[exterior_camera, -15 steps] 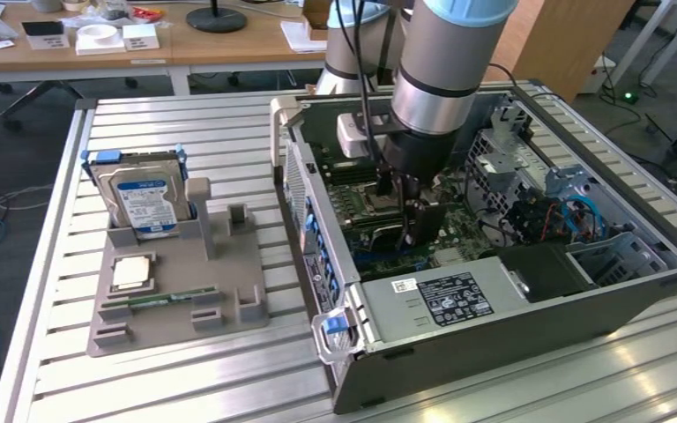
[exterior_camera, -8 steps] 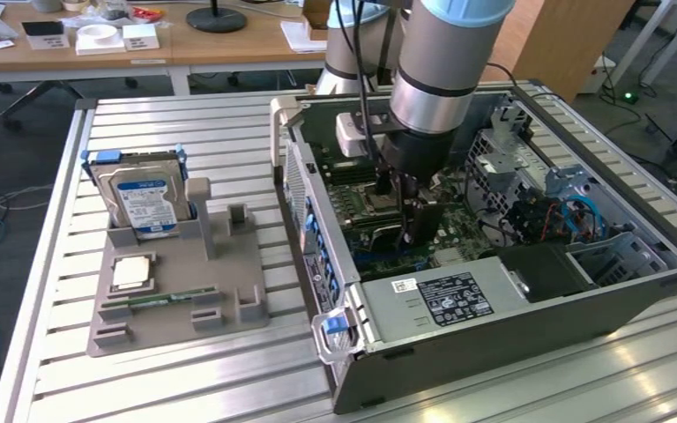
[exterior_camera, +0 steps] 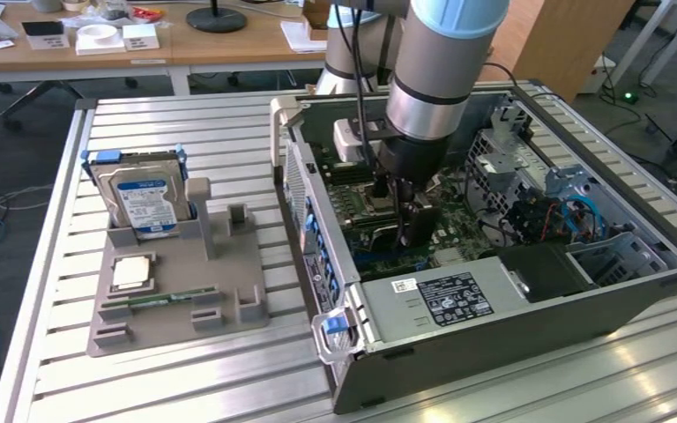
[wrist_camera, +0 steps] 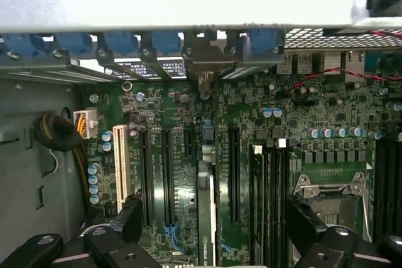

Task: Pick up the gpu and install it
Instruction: 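Insert the gpu into the slot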

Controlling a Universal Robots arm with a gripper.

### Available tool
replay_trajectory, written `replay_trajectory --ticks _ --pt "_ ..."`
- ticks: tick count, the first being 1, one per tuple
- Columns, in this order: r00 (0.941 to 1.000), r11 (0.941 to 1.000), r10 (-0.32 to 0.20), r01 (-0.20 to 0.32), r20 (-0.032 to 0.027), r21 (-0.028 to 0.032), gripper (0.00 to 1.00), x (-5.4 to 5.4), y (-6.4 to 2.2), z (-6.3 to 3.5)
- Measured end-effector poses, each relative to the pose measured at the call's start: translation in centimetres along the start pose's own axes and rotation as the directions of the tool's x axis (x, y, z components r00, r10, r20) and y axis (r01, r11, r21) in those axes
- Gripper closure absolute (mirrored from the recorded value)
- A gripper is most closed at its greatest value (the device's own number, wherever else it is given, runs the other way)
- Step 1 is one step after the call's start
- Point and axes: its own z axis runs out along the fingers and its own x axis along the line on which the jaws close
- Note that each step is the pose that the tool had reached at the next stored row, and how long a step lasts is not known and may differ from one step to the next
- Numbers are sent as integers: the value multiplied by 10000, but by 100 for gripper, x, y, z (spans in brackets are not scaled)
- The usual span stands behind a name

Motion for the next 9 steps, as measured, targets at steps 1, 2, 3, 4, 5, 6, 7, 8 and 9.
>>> replay_trajectory --ticks 1,2,3,4,5,6,7,8,9 --pt "10000 10000 0 0 0 1 1 -2 0 18" --pt "10000 10000 0 0 1 0 1 -5 1 38" --pt "10000 10000 0 0 1 0 1 -7 1 56" --pt "10000 10000 0 0 1 1 1 -9 2 74" --pt "10000 10000 0 0 1 1 1 -11 2 93" --pt "10000 10000 0 0 0 1 1 -13 3 108" --pt "10000 10000 0 0 0 0 1 -14 3 117" --pt "10000 10000 -1 1 -3 0 1 -14 3 121" --pt "10000 10000 -1 1 -5 -1 1 -14 3 121"
